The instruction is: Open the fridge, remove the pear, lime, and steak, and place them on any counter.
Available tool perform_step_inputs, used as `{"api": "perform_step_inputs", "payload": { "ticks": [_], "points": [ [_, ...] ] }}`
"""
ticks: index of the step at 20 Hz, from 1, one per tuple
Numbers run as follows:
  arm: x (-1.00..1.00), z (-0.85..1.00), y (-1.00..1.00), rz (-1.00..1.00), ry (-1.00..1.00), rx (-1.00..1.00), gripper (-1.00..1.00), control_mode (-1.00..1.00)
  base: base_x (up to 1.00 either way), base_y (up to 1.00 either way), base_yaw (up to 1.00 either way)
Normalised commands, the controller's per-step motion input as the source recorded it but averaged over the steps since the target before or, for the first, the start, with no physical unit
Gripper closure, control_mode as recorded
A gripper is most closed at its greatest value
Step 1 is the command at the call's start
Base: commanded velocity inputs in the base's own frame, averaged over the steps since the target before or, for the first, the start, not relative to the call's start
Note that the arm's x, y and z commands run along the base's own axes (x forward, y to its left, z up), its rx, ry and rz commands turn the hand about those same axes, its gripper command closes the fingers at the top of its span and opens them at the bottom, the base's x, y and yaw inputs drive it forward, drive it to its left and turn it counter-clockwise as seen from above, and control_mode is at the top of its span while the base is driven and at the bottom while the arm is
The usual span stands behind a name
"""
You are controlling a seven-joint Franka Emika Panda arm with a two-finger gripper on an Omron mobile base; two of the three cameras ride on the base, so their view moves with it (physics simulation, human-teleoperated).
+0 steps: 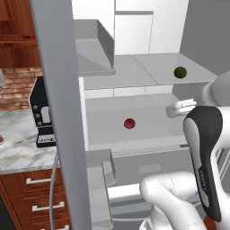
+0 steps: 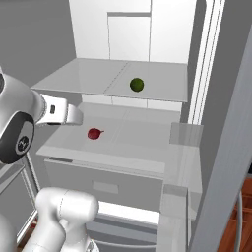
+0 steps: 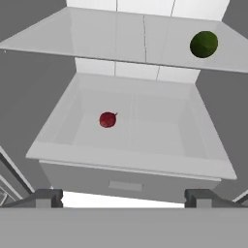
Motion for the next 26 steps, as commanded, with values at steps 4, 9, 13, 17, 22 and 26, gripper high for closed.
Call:
{"api": "perform_step_inputs", "payload": {
  "ticks": [4, 9, 13, 17, 22, 26],
  "points": [
    [0.21, -0.17, 0.00, 0.02, 0.13, 0.00, -1.00, -1.00, 0.04, -0.03, 0.00],
    [0.32, -0.57, 0.00, 0.05, 0.18, 0.00, -1.00, -1.00, 0.00, 0.00, 0.00],
    [0.34, -0.65, 0.00, 0.02, 0.09, 0.03, -1.00, -1.00, 0.00, 0.00, 0.00],
    [0.39, -0.60, 0.09, 0.00, 0.03, 0.00, -1.00, -1.00, 0.00, 0.00, 0.00],
    [0.44, -0.48, 0.16, 0.00, 0.00, 0.00, -1.00, -1.00, 0.00, 0.00, 0.00],
    [0.47, -0.39, 0.10, 0.00, 0.00, 0.02, -1.00, -1.00, 0.00, 0.00, 0.00]
  ]
}}
